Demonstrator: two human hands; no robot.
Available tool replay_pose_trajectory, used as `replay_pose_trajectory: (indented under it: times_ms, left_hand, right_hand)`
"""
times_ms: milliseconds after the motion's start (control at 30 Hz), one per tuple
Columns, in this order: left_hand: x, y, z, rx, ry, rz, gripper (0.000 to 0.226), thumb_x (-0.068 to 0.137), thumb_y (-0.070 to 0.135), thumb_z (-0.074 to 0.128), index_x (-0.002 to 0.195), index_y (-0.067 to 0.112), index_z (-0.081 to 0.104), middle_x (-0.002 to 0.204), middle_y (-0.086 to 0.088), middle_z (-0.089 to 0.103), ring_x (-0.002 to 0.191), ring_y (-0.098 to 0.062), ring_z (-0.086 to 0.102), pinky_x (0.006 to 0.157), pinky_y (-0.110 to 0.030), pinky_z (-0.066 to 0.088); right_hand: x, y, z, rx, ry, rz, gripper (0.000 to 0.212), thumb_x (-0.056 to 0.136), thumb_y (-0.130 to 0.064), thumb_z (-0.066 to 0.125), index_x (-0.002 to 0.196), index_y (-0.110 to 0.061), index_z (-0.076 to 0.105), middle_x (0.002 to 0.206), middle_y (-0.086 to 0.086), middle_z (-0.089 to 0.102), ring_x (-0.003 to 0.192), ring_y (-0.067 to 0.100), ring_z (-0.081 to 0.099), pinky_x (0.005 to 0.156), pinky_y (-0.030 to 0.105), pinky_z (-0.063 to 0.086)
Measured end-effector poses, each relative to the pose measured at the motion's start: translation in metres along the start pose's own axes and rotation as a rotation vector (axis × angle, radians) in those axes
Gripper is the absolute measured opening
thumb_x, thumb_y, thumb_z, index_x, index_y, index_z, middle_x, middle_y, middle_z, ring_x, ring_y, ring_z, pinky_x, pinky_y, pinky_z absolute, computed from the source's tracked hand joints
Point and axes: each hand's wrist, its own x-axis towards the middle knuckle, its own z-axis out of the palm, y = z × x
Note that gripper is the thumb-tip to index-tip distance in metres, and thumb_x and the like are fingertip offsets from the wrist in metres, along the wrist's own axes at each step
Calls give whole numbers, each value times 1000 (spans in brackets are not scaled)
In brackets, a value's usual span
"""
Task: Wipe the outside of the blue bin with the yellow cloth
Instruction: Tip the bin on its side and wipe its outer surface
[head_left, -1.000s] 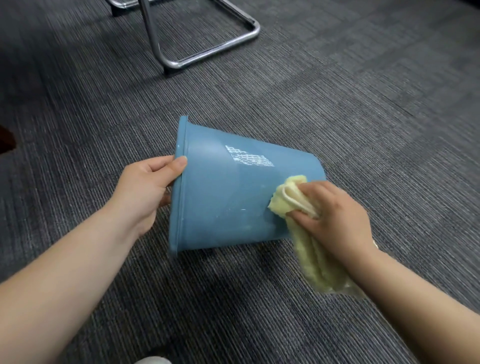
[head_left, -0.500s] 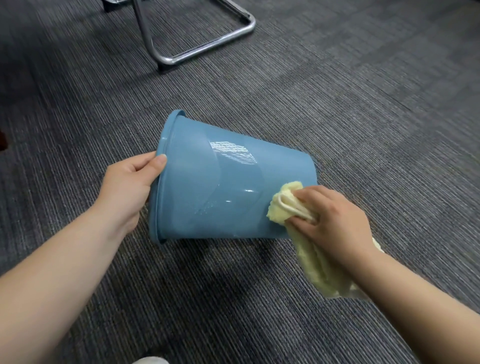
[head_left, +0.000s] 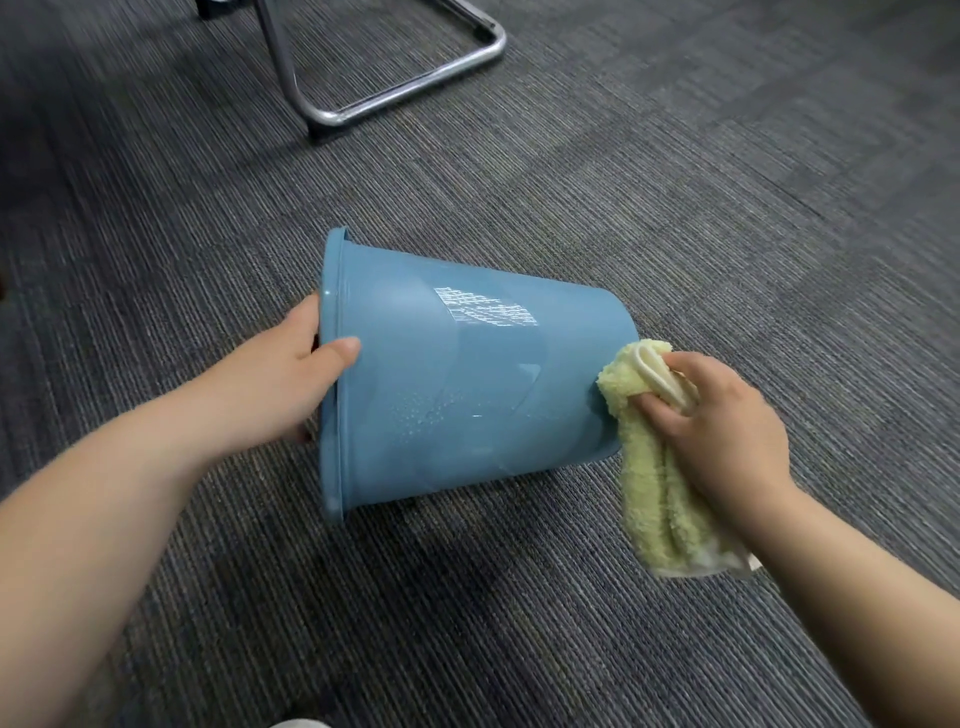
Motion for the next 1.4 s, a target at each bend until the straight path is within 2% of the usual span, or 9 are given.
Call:
replay_pose_trajectory:
  times_ms: [100,200,333,467,633,833,1100,1267,1400]
  left_hand:
    - [-7,-4,-11,-7,-275,-98,73,77,22,61,132,40,16,107,15,50,90,-5,55,55,-30,57]
    - [-12,-12,-12,-181,-373,-112,54,76,11,64,113,39,36,98,28,59,87,3,61,53,-24,56]
    - [-14,-11,-6,-351,-217,-80,26,83,7,52,103,23,52,86,-1,71,69,-5,68,52,-19,54]
    - [-17,-2,0,-464,-156,3,20,84,7,48,97,20,56,74,4,73,68,-5,66,61,-25,51]
    - [-19,3,10,-602,-143,-31,15,86,9,44,87,16,58,57,12,69,52,2,62,44,-11,45]
    - [-22,9,25,-593,-136,-66,17,87,13,47,86,19,62,58,13,69,53,1,60,45,-13,44]
    - [-17,20,32,-583,-47,-80,25,86,21,49,72,8,66,46,8,63,44,-1,52,41,-13,40]
    - [-18,15,31,-594,-32,-109,30,86,22,49,69,1,63,44,6,56,40,-4,45,39,-15,36]
    - [-15,18,31,-622,-48,-124,29,86,23,48,69,8,65,45,7,62,42,-4,51,40,-14,40]
  right_hand:
    - [0,-1,0,-6,-8,3,31,76,-30,62,103,-17,57,101,9,63,87,29,56,63,30,32]
    - [-1,-3,-2,4,-17,8,32,75,-29,63,104,-17,57,102,9,63,88,29,55,64,29,31]
    - [-1,-8,-6,36,-22,9,32,75,-29,64,103,-18,58,103,9,63,90,29,55,66,29,32]
    - [-2,-17,-16,77,26,-16,32,73,-30,65,102,-19,59,104,7,63,91,27,54,64,26,26]
    - [-1,-28,-31,89,59,-41,33,71,-33,66,101,-21,59,103,6,64,91,27,55,67,28,31]
    - [2,-40,-40,-3,-61,-54,26,71,-34,66,93,-20,63,90,9,68,74,24,52,62,31,32]
    - [-5,-106,-31,27,-150,-410,35,70,-39,65,102,-27,61,102,-1,67,94,25,52,68,31,35]
    - [-26,-112,-13,-3,-290,-633,28,68,-34,67,91,-19,63,91,-1,70,78,28,54,61,34,42]
    - [-14,-104,-17,53,-245,-520,31,70,-37,64,97,-23,62,96,-1,69,87,27,54,66,34,40]
